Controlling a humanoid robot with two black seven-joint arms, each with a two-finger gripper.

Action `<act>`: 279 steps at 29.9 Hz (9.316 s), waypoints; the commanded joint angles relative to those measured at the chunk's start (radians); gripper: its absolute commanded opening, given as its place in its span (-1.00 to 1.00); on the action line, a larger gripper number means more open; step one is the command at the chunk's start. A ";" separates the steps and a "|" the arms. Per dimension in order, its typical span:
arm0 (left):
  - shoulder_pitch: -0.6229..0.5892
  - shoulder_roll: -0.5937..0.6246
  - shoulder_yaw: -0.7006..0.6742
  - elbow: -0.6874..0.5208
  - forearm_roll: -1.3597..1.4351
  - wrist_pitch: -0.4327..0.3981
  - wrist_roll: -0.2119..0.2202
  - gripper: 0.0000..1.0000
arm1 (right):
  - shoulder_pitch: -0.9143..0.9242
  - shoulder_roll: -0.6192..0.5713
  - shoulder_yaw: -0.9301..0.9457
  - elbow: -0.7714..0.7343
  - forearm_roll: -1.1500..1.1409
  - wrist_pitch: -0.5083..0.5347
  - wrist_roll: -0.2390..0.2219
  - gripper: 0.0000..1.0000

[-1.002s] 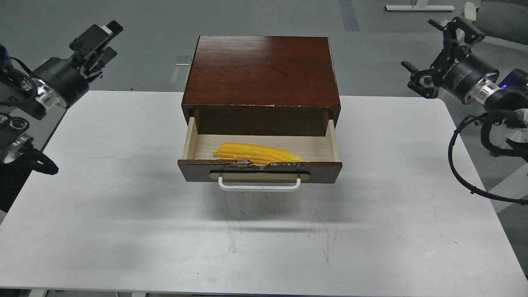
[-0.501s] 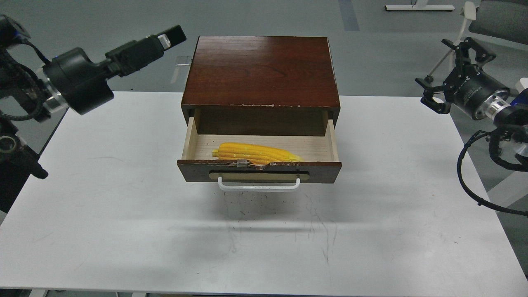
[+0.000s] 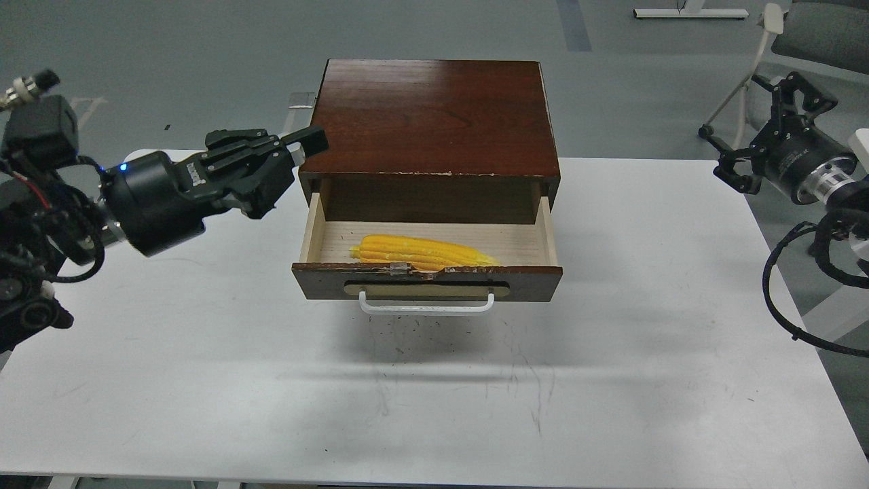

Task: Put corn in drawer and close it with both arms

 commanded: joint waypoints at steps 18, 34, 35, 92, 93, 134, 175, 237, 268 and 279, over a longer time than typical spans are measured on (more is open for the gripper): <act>0.038 -0.002 0.340 0.019 0.510 0.264 0.000 -1.00 | -0.022 0.057 -0.018 -0.070 -0.002 -0.017 0.000 1.00; 0.063 -0.240 0.361 0.160 0.510 0.264 0.000 -1.00 | -0.045 0.070 -0.023 -0.073 -0.008 -0.035 0.000 1.00; 0.063 -0.248 0.363 0.162 0.510 0.264 0.000 -1.00 | -0.045 0.070 -0.023 -0.073 -0.008 -0.035 0.002 1.00; 0.051 -0.446 0.263 0.349 0.510 0.154 0.044 -1.00 | -0.060 0.139 -0.045 -0.199 -0.017 -0.035 0.000 1.00; 0.051 -0.445 0.263 0.349 0.510 0.153 0.044 -1.00 | -0.060 0.139 -0.045 -0.199 -0.017 -0.035 0.000 1.00; 0.098 -0.389 0.251 0.318 0.510 0.157 0.048 -1.00 | -0.065 0.156 -0.045 -0.200 -0.017 -0.035 0.000 1.00; -0.023 -0.571 0.198 0.605 0.510 0.154 0.077 -1.00 | -0.077 0.162 -0.043 -0.200 -0.017 -0.037 0.000 1.00; -0.031 -0.332 0.205 0.384 0.239 0.264 0.000 -1.00 | -0.082 0.159 -0.045 -0.199 -0.017 -0.031 0.000 1.00; -0.172 -0.498 0.025 1.216 -1.197 -0.637 0.091 0.95 | 0.081 0.321 -0.043 -0.111 -0.069 -0.018 0.069 1.00; -0.159 -0.525 0.020 1.237 -1.395 -0.713 0.148 0.95 | 0.066 0.294 -0.042 -0.091 -0.072 -0.017 0.081 1.00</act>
